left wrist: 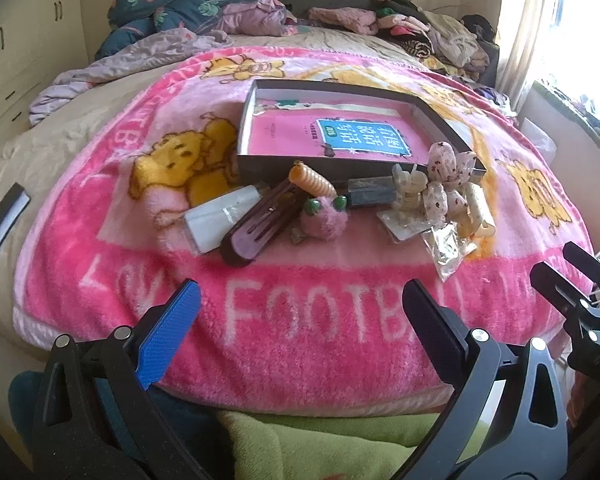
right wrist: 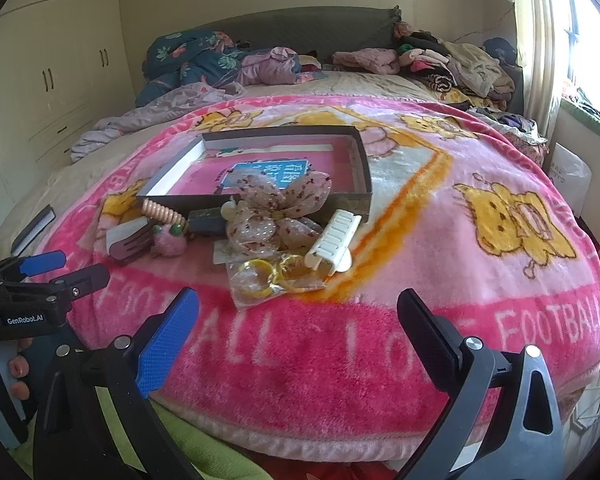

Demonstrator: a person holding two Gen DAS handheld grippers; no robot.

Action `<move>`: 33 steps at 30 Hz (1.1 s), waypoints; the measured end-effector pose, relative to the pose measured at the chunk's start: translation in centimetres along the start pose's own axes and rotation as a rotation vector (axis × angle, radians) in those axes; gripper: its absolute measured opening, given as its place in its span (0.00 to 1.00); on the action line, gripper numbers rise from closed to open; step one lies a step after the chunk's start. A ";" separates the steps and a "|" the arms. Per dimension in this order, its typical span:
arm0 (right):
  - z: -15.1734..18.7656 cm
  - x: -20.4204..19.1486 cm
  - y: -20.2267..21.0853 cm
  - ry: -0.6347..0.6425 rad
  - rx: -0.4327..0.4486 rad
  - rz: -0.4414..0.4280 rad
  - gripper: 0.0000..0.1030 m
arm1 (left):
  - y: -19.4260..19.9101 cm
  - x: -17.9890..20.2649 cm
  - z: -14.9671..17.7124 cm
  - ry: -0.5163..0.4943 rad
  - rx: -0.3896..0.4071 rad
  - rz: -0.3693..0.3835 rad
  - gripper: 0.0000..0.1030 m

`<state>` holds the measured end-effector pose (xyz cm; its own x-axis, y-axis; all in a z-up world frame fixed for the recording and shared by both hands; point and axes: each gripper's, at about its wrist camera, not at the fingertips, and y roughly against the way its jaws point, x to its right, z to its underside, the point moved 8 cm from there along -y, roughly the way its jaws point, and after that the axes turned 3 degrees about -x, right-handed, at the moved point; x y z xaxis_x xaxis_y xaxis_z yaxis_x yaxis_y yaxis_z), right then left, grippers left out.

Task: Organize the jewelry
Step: 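Grasp the orange coil hair tie with the left tool while the right tool grasps the white claw clip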

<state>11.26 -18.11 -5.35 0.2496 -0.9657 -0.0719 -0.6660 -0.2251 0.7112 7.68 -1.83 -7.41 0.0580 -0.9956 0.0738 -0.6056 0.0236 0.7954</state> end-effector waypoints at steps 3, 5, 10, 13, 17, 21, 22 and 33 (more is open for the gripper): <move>-0.2 0.7 -0.4 -0.014 -0.002 0.006 0.94 | -0.5 0.5 -0.4 -0.009 -0.007 0.004 0.90; -0.3 1.4 -0.9 -0.025 -0.007 0.013 0.94 | -0.9 0.5 -0.8 -0.008 -0.014 0.009 0.90; -0.6 2.5 -1.7 -0.038 -0.014 0.031 0.94 | -2.1 0.6 -1.7 0.004 -0.029 0.051 0.90; -0.8 3.1 -2.5 -0.051 -0.022 0.034 0.94 | -3.1 0.6 -2.5 0.018 -0.040 0.087 0.90; -1.0 3.4 -3.5 -0.049 -0.030 0.042 0.94 | -4.2 0.2 -3.6 0.053 -0.042 0.122 0.90; -1.4 3.7 -4.9 -0.058 -0.042 0.035 0.94 | -5.4 -0.8 -4.6 0.092 -0.048 0.137 0.90; -1.5 3.7 -5.2 -0.056 -0.042 0.034 0.94 | -5.6 -1.0 -4.8 0.103 -0.048 0.154 0.89; -2.5 3.5 -8.9 -0.068 -0.093 0.004 0.82 | -7.4 -1.2 -6.3 0.158 -0.062 0.245 0.60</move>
<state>19.85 -19.17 -10.21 0.1967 -0.9738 -0.1143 -0.5983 -0.2116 0.7729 17.10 -0.28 -9.61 0.0414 -0.9331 0.3573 -0.5675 0.2723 0.7770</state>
